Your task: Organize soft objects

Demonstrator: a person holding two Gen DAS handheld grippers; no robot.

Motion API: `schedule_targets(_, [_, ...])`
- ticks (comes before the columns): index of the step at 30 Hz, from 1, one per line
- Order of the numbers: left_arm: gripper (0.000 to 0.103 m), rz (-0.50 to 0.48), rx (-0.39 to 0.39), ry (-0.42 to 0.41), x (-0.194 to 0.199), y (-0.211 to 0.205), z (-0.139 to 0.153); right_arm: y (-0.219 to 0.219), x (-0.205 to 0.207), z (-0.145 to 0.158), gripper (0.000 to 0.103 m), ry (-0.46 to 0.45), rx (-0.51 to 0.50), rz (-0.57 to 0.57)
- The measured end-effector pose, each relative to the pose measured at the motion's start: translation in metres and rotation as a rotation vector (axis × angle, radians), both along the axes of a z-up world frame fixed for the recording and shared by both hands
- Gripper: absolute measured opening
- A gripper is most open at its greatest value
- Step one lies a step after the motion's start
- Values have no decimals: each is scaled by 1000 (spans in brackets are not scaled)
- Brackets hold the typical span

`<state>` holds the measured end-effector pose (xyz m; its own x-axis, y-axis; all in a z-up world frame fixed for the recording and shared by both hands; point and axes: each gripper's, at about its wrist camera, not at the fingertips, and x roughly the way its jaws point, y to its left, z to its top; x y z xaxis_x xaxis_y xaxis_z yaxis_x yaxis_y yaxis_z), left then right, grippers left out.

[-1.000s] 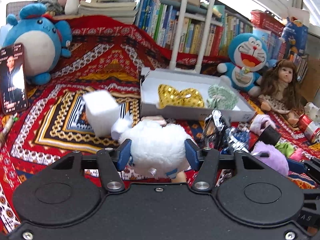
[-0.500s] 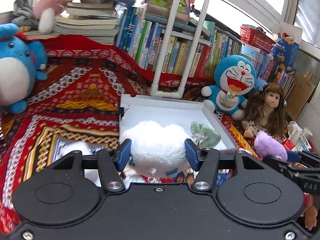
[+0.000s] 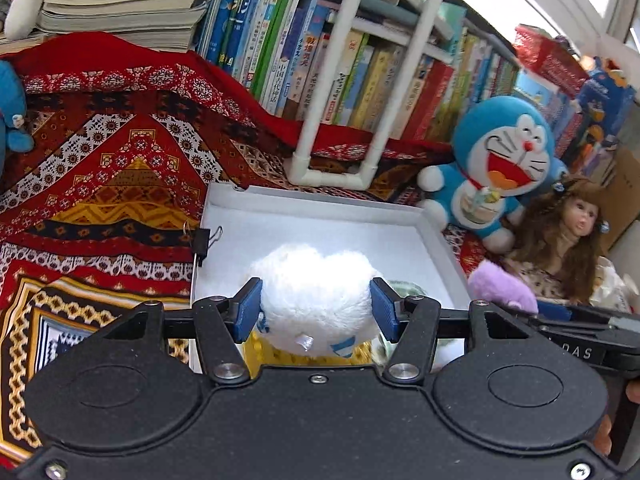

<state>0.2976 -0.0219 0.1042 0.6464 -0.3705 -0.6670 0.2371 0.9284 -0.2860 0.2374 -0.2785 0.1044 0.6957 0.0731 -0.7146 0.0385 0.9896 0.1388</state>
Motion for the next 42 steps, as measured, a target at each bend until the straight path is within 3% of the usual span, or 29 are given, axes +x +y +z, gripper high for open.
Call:
schedule_targets(11, [56, -8, 83, 42, 45, -27, -31, -10, 42, -28, 66, 74, 42, -53])
schedule_targets(25, [57, -2, 109, 71, 59, -28, -56, -10, 61, -54, 66, 151, 70, -70])
schedule_targets(32, [59, 3, 90, 66, 55, -25, -55, -7, 59, -52, 71, 149, 67, -55])
schedule_targets(34, [62, 2, 92, 64, 52, -24, -52, -9, 57, -50, 77, 144, 77, -57])
schedule_targets(42, [76, 4, 108, -13, 26, -16, -33, -9, 41, -31, 82, 92, 71, -37])
